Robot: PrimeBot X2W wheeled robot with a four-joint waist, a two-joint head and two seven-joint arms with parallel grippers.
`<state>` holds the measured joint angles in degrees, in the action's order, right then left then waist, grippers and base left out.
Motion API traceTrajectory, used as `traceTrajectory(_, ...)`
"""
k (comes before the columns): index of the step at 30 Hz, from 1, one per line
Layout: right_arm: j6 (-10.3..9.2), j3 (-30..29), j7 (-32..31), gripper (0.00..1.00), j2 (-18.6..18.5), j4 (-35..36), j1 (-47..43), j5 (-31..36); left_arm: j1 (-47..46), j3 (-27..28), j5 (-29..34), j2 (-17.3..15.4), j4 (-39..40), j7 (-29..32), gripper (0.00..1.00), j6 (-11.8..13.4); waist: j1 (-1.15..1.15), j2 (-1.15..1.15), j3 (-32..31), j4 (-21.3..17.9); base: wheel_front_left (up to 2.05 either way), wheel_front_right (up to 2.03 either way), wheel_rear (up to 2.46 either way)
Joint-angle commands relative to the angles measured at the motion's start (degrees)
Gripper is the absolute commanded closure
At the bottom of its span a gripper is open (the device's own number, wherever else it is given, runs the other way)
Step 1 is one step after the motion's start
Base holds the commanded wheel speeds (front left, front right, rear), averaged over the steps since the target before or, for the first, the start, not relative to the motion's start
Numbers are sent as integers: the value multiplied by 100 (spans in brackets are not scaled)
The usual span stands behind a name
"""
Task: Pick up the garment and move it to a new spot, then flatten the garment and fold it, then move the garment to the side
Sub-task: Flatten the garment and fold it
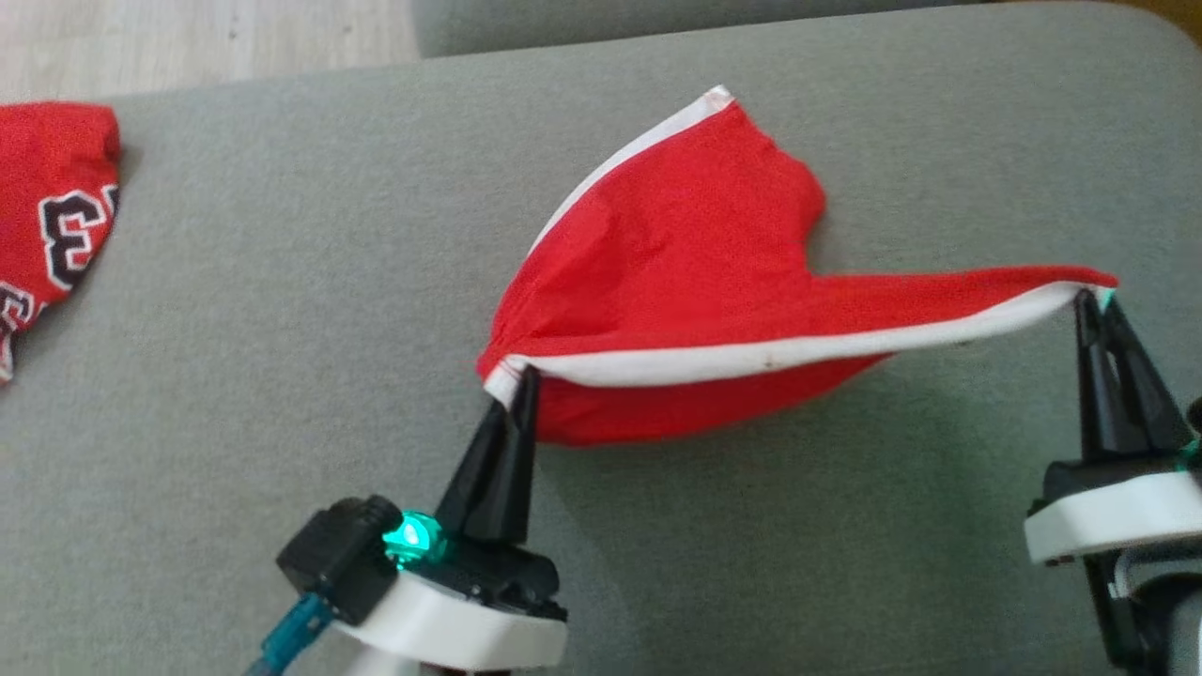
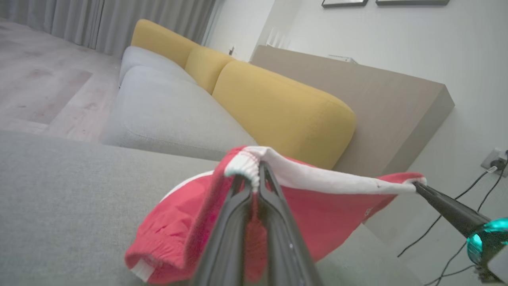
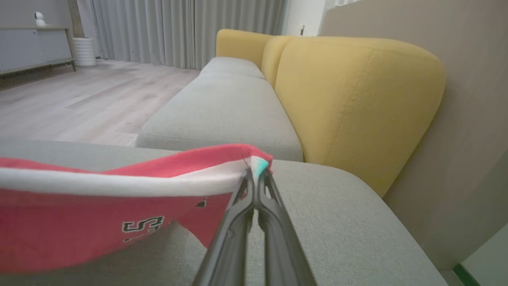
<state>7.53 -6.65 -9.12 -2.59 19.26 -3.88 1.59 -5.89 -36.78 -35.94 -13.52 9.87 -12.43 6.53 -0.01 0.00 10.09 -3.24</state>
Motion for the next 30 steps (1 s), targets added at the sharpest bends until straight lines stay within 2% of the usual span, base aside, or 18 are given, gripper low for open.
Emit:
traceTrajectory(1, -4, 84, -39, 100, -30, 240, 213, 26, -207, 150, 31, -7, 236, -39, 100, 3, 1, 0, 84, 82, 0, 0, 0)
traceTrajectory(7, -4, 83, -289, 100, -77, -153, 841, 284, -352, -24, -236, 343, -168, -17, 100, -197, 1, 0, 500, 420, 0, 0, 0)
traceTrajectory(13, -4, 244, -580, 100, -626, -1122, 2056, 405, -837, 7, -614, 777, -896, -17, 100, -420, 1, 0, 969, 748, 0, 0, 0)
traceTrajectory(20, -4, 686, -928, 100, -1272, -2265, 3443, 305, -1507, 175, -1044, 1025, -1605, -127, 100, -376, 1, 0, 1353, 1126, 0, 0, 0)
traceTrajectory(26, -4, 1068, -1069, 100, -1501, -3241, 4301, 131, -1923, 24, -1487, 1060, -2050, -188, 100, -361, 1, 0, 1554, 1337, 0, 0, 0)
traceTrajectory(30, -4, 1377, -1024, 100, -1562, -3943, 4814, 27, -2192, -290, -1889, 1062, -2255, -226, 100, -287, 1, 0, 1622, 1418, 0, 0, 0)
